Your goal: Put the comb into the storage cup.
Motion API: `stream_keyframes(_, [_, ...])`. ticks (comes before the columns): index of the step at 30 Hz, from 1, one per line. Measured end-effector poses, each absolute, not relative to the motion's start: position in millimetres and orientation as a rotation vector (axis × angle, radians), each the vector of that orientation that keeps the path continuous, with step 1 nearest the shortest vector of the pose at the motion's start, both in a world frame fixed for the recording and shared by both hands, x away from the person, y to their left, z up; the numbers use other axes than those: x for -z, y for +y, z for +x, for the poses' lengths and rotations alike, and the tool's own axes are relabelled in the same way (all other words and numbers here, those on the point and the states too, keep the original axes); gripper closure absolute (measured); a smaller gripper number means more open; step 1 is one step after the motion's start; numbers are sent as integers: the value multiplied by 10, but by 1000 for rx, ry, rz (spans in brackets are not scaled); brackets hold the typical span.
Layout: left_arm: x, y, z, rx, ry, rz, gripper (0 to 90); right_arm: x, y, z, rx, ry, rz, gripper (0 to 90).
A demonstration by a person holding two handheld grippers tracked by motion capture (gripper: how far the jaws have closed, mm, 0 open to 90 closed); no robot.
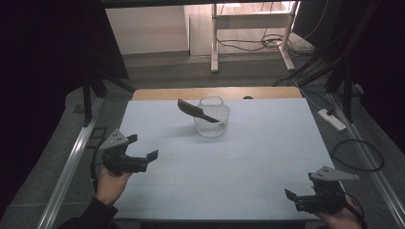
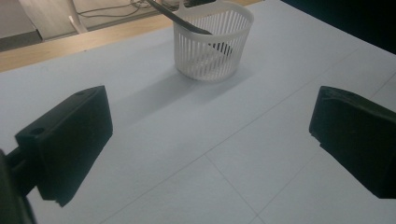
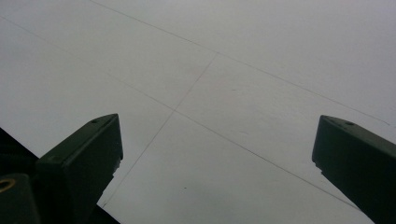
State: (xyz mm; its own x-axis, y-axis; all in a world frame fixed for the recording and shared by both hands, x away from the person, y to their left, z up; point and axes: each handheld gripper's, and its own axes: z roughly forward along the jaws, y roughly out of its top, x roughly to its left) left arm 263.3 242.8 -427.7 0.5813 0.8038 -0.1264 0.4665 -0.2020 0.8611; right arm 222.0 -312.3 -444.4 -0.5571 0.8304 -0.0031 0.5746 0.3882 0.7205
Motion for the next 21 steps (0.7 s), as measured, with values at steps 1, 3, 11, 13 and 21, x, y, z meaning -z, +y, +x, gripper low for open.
stream_keyframes(1, [4278, 2433, 2622, -439, 1034, 1845, 4, 4444, -3123, 2220, -971, 2288, 1218, 25])
stream_keyframes(3, [4279, 2448, 2595, -436, 1035, 1846, 4, 4444, -3124, 2220, -972, 2288, 1218, 25])
stream_keyframes(11, [4299, 2496, 2478, -421, 1046, 1835, 3, 4442, -3130, 2219, -977, 2283, 1223, 25])
stream_keyframes(13, [4304, 2507, 2445, -419, 1047, 1834, 3, 4442, -3131, 2219, -977, 2283, 1223, 25])
stream_keyframes(21, [4321, 2533, 2321, -413, 1049, 1839, 2, 4441, -3132, 2219, -978, 2282, 1223, 25])
